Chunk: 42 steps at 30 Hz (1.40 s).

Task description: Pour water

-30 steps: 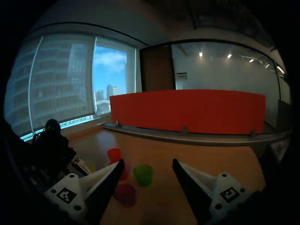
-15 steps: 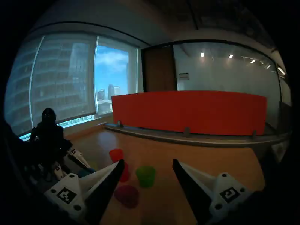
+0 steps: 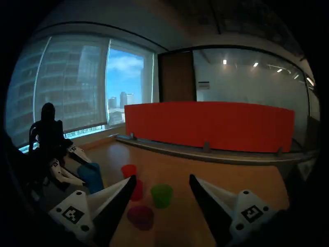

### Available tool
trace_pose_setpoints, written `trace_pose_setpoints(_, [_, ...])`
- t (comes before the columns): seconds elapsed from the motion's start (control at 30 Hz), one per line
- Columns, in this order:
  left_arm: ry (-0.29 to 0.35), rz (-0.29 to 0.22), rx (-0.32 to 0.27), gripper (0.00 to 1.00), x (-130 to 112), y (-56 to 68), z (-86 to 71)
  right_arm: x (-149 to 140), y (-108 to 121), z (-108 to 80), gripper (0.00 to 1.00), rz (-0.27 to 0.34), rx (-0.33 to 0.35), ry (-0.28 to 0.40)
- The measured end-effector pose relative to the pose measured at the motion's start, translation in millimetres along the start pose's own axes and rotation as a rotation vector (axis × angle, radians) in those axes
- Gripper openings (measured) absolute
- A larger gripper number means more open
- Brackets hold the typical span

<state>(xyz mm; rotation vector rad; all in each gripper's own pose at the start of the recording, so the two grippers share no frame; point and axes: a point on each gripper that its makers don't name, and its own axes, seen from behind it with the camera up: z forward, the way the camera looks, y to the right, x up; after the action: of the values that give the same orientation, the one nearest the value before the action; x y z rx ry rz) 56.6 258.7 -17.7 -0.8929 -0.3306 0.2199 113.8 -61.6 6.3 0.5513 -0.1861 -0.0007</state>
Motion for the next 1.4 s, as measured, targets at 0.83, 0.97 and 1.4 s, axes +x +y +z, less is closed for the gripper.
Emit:
trace_pose_setpoints(0.83, [0.262, 0.022, 0.070, 0.85, 80.2, -17.3, -44.8, -14.4, 2.8, 15.8, 1.00, -0.023, -0.001, -0.038])
trace_pose_setpoints(0.97, [0.285, 0.012, 0.067, 0.85, 87.4, -18.9, -49.2, -17.0, 3.3, 17.7, 1.00, -0.027, -0.001, -0.045])
trace_pose_setpoints(1.4, [0.285, 0.003, 0.122, 0.85, 89.0, -44.3, -56.5, -26.3, 1.8, 31.6, 1.00, -0.044, 0.016, -0.075])
